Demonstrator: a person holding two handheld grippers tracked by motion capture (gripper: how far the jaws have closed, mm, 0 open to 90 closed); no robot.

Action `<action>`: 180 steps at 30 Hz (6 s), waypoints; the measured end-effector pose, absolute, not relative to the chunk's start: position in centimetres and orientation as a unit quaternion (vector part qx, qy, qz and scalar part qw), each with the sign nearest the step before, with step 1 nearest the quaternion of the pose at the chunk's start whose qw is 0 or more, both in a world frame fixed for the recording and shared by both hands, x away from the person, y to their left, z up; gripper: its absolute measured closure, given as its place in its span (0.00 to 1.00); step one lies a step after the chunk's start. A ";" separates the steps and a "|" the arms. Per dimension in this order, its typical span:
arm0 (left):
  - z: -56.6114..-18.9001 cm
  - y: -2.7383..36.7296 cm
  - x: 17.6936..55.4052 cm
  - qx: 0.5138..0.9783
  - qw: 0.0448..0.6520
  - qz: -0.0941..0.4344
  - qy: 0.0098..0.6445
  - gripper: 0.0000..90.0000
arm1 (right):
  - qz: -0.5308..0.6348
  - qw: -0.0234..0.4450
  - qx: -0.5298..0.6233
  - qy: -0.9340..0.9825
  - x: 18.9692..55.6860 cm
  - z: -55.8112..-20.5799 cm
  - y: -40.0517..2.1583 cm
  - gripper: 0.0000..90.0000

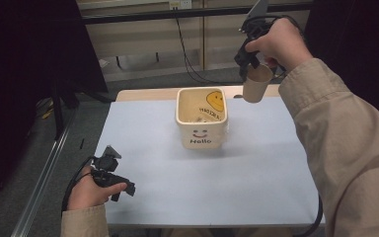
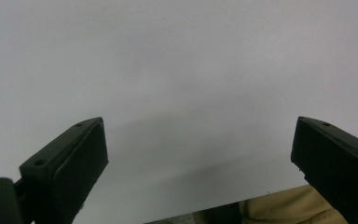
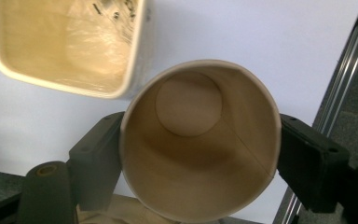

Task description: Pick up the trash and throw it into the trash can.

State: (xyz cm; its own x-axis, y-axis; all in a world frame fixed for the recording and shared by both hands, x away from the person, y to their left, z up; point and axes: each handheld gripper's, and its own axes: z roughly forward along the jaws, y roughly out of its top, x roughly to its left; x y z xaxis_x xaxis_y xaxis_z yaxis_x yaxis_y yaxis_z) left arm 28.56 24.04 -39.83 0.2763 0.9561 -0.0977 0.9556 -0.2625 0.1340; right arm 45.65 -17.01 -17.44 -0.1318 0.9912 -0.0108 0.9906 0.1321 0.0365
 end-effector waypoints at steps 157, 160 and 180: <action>-39.0 24.5 27.9 0.795 0.098 0.004 0.598 0.04 | -0.004 0.017 0.645 0.764 34.5 -32.8 -27.7 0.10; -39.0 24.5 27.9 0.795 0.096 0.002 0.599 0.04 | -0.001 0.021 0.648 0.761 33.6 -34.2 -28.5 0.10; -39.4 24.1 28.0 0.794 0.091 0.002 0.600 0.04 | -0.033 0.026 0.638 0.769 27.5 -43.3 -29.5 0.10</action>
State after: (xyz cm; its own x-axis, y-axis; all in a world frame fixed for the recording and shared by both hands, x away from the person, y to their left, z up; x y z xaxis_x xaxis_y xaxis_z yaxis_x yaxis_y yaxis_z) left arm 28.03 24.08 -39.43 0.2790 0.9544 -0.1065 0.9536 -0.2623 0.1476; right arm 27.51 -29.45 -43.26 -0.1857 0.9791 -0.0826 0.9826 0.1849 -0.0174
